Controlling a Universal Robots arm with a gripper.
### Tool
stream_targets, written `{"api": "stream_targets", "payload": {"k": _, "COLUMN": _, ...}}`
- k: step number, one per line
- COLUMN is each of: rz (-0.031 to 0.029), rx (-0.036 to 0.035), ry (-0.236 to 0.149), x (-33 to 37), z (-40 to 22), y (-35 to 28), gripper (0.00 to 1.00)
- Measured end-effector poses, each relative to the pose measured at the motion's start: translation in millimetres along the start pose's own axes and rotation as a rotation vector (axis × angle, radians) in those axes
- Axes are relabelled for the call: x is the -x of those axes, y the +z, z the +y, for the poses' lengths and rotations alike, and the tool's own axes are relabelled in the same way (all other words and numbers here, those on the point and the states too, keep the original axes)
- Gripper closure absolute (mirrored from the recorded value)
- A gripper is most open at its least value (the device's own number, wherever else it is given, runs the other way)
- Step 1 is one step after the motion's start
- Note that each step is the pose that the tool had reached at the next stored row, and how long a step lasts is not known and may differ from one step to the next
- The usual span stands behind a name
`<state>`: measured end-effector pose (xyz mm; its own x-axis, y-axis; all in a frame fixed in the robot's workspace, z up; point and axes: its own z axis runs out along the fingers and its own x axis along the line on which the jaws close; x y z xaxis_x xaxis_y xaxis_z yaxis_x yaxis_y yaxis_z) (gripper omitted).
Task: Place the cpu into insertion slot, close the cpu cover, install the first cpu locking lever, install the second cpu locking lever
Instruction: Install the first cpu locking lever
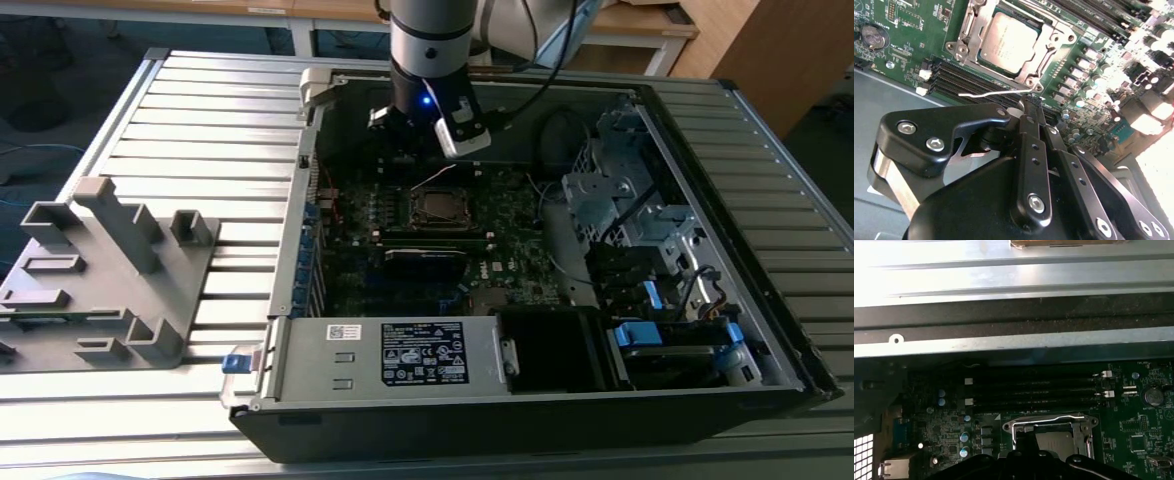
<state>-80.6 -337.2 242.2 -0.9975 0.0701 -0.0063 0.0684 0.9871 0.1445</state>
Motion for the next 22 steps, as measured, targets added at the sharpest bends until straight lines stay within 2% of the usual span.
{"api": "stream_targets", "payload": {"k": 9, "rz": -0.0001, "rx": 0.0004, "ry": 0.000, "x": 9.8, "z": 6.4, "y": 5.9, "gripper": 0.89}}
{"api": "stream_targets", "payload": {"k": 22, "rz": 0.0000, "rx": 0.0004, "ry": 0.000, "x": 12.2, "z": 7.0, "y": 6.5, "gripper": 0.89}}
